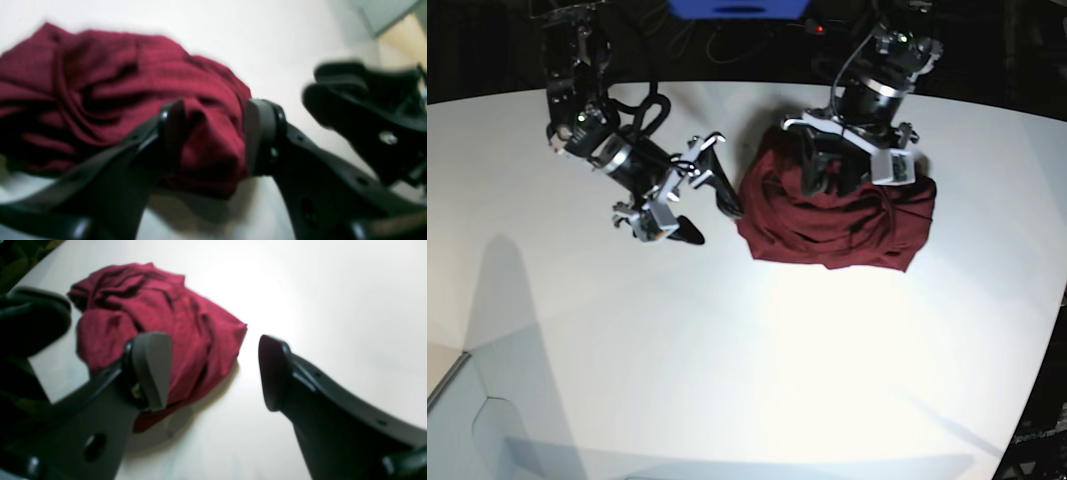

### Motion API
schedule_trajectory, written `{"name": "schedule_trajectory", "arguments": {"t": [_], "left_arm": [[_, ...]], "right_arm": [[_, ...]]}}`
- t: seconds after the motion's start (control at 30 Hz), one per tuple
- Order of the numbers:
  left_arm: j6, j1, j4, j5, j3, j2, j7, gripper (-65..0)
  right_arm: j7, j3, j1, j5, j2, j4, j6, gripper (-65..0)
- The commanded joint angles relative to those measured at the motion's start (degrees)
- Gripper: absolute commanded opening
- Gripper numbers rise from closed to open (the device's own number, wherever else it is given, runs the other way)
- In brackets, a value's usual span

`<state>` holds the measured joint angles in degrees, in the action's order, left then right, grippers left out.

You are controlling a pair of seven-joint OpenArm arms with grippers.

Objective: Layout the t-shirt on the table in an organized manner, then fold the t-shirt properly
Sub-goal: 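Release the shirt with the right gripper and lift it away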

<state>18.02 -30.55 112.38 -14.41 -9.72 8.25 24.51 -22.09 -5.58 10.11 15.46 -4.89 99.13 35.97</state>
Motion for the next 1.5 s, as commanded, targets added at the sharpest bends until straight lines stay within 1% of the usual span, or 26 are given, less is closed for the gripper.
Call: {"name": "schedule_trajectory", "arguments": {"t": [0.0,0.07,0.2,0.27,0.37,0.4,0.5,0.53,0.6,0.7,0.77,0.83,0.9,1.1,1.2,1.3,1.37,1.47], "left_arm": [[0.3,0.4,0.3,-0.5,0.1,0.1,-0.6,-36.5],[-0.5,1.5,-1.4,-0.5,0.1,0.2,-0.6,-36.5],[-4.1,1.8,-3.6,-0.8,0.5,0.1,-0.6,-36.5],[-4.1,2.5,-3.8,-0.6,0.5,0.1,-0.6,-36.6],[-4.1,2.8,-3.8,-0.5,0.5,-0.1,-0.6,-37.2],[-4.1,2.8,-3.8,-0.5,0.5,-0.1,-0.6,-38.4],[-4.1,3.0,-5.0,-0.5,0.4,-0.1,-0.6,-48.0],[-4.3,3.0,-5.4,-0.5,0.3,-0.1,-0.6,-52.7],[-4.4,3.0,-5.3,-0.5,0.2,-0.1,-0.6,-65.0],[-4.4,2.8,-4.9,-0.5,0.1,-0.2,-0.6,-63.8],[-4.4,2.6,-3.8,-0.6,-0.1,-0.6,-0.6,-65.0],[-4.4,2.6,-1.4,-1.1,-1.6,-1.7,-0.6,-65.0],[-4.4,2.6,0.5,-1.1,-3.3,-1.8,-0.6,-65.0],[-3.9,2.9,3.4,-1.4,-13.3,-2.1,-0.7,-65.0],[-3.8,3.0,3.3,-5.2,-19.2,-2.4,-0.7,-65.0],[-3.8,2.6,2.7,-10.3,-23.5,-5.3,-0.6,-65.0],[-3.8,2.6,1.9,-11.9,-24.6,-6.6,-0.6,-65.0],[-3.8,2.7,-1.5,-12.6,-24.7,-7.9,-0.6,-64.9]], "right_arm": [[1.5,0.6,0.0,1.1,0.0,1.2,0.4,-24.1],[1.5,1.2,0.1,1.1,0.0,1.2,0.4,-24.1],[1.6,1.2,0.2,1.1,-0.3,1.2,0.4,-24.1],[1.6,1.2,0.2,1.1,-1.4,1.2,0.4,-24.1],[1.6,1.2,0.1,1.1,-1.6,1.2,0.4,-24.1],[1.6,1.2,0.1,1.1,-1.6,1.2,0.4,-24.1],[1.6,1.2,-0.2,1.1,-1.6,1.2,0.4,-24.1],[1.6,1.2,-0.2,1.1,-1.6,1.2,0.4,-24.1],[1.6,1.2,-0.3,1.1,-1.6,1.2,0.4,-24.1],[1.6,1.2,-0.4,1.1,-1.6,1.2,0.4,-24.1],[1.6,1.2,-0.7,1.1,-1.6,1.2,0.4,-24.1],[1.4,1.2,-1.4,1.1,-1.6,0.9,0.4,-24.1],[1.4,1.2,-1.7,1.0,-1.6,0.8,0.4,-24.1],[1.5,1.2,-2.0,1.0,-1.7,0.7,0.4,-24.0],[1.6,1.2,-2.0,0.9,-1.7,0.6,0.4,-24.0],[1.3,1.2,-3.1,0.9,-1.7,0.1,0.4,-24.0],[1.3,1.2,-3.5,0.9,-1.7,-0.6,0.4,-24.0],[1.5,1.1,-3.8,0.9,-1.5,-1.3,0.4,-24.0]]}}
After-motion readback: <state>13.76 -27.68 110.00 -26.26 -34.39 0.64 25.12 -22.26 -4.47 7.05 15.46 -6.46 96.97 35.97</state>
